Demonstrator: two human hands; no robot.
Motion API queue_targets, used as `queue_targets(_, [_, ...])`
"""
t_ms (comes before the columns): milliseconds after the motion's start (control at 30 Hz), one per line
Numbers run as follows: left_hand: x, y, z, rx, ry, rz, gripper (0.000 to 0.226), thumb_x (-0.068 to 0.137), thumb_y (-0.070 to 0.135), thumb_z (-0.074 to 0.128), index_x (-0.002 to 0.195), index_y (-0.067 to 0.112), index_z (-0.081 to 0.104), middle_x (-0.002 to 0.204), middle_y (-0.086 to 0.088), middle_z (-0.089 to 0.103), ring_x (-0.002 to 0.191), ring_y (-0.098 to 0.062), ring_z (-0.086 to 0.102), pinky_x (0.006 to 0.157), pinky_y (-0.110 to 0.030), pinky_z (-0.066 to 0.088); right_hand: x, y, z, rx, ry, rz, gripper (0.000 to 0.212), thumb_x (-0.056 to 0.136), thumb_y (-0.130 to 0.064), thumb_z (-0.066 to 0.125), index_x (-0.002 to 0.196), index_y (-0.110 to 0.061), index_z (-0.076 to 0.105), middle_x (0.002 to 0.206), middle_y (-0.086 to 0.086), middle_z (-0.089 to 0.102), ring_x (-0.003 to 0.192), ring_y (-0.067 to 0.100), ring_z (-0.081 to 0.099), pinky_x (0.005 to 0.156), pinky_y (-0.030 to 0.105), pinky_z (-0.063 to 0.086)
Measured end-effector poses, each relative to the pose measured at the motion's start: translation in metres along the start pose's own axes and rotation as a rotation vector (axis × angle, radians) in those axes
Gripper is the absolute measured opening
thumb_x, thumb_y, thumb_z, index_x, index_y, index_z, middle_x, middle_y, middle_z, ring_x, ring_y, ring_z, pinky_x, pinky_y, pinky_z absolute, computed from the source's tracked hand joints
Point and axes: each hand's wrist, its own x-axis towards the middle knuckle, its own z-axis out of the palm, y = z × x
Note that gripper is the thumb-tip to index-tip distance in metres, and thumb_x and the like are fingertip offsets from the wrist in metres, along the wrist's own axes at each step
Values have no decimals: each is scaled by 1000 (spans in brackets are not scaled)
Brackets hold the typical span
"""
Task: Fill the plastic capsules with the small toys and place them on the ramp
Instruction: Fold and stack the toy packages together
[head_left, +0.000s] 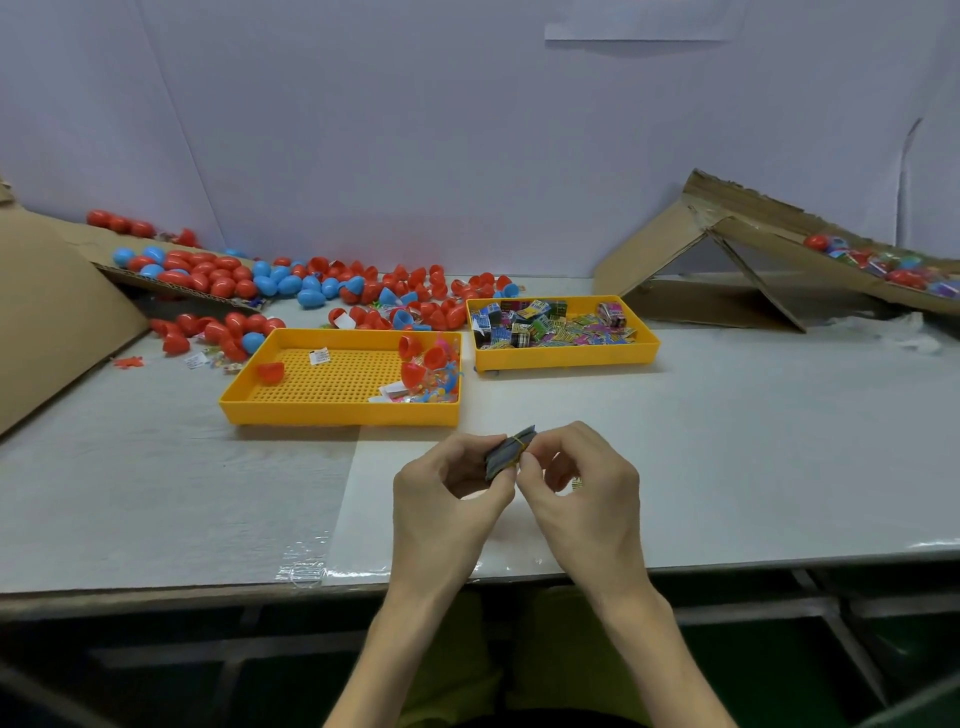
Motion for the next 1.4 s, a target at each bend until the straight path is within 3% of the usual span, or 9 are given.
queue_targets(167, [-4, 0, 5, 90, 5, 39, 27, 78, 3, 80, 101, 18, 77, 88, 14, 76, 84, -2, 72, 76, -15, 56, -1, 0, 2, 4, -35, 30, 17, 87, -13, 62, 82, -26, 53, 80, -16, 51, 74, 4, 53, 60, 6, 38])
queue_targets(533, [-3, 1, 2, 36, 52, 22, 32, 82, 1, 78, 101, 27, 76, 90, 17, 76, 87, -2, 72, 76, -13, 55, -2, 2, 1, 38, 57, 105, 13, 82, -6, 79, 83, -19, 75, 76, -16, 70, 69, 5, 65, 63, 6, 45])
queue_targets(733, [0, -2, 0, 56, 5, 12, 28, 81, 2, 78, 103, 19, 77, 90, 14, 76, 87, -4, 73, 78, -15, 56, -2, 2, 3, -26, 11, 45, 15, 84, -6, 72, 81, -19, 65, 73, -11, 62, 67, 7, 59, 60, 8, 42])
queue_targets(933, [-4, -1, 4, 45, 0, 22, 28, 80, 2, 80, 104, 16, 77, 90, 11, 77, 87, -4, 73, 78, -17, 57, -4, 1, 4, -78, -45, 30, 17, 88, -14, 59, 85, -26, 47, 79, -13, 49, 76, -3, 52, 62, 4, 39])
queue_targets(1100, [-5, -1, 5, 54, 19, 14, 29, 79, 4, 81, 100, 22, 77, 88, 15, 76, 84, -2, 73, 76, -15, 56, -7, 0, 3, -151, -57, -32, 6, 86, -33, 45, 86, -28, 43, 80, -14, 45, 73, -6, 47, 60, 8, 38])
queue_targets(1267, [-6, 0, 4, 58, 35, 5, 29, 80, 5, 80, 101, 24, 76, 89, 14, 76, 86, -2, 72, 76, -15, 56, -7, -2, 1, -103, -88, -89, 6, 89, -27, 47, 86, -27, 42, 79, -14, 42, 72, -6, 46, 61, 7, 34])
queue_targets(1400, [-3, 0, 1, -4, 66, -62, 27, 80, 2, 78, 101, 20, 77, 87, 12, 77, 84, -5, 73, 76, -16, 56, -8, -3, 2, -108, -133, -142, 10, 91, -26, 48, 86, -18, 51, 79, -15, 41, 71, -6, 45, 61, 5, 34])
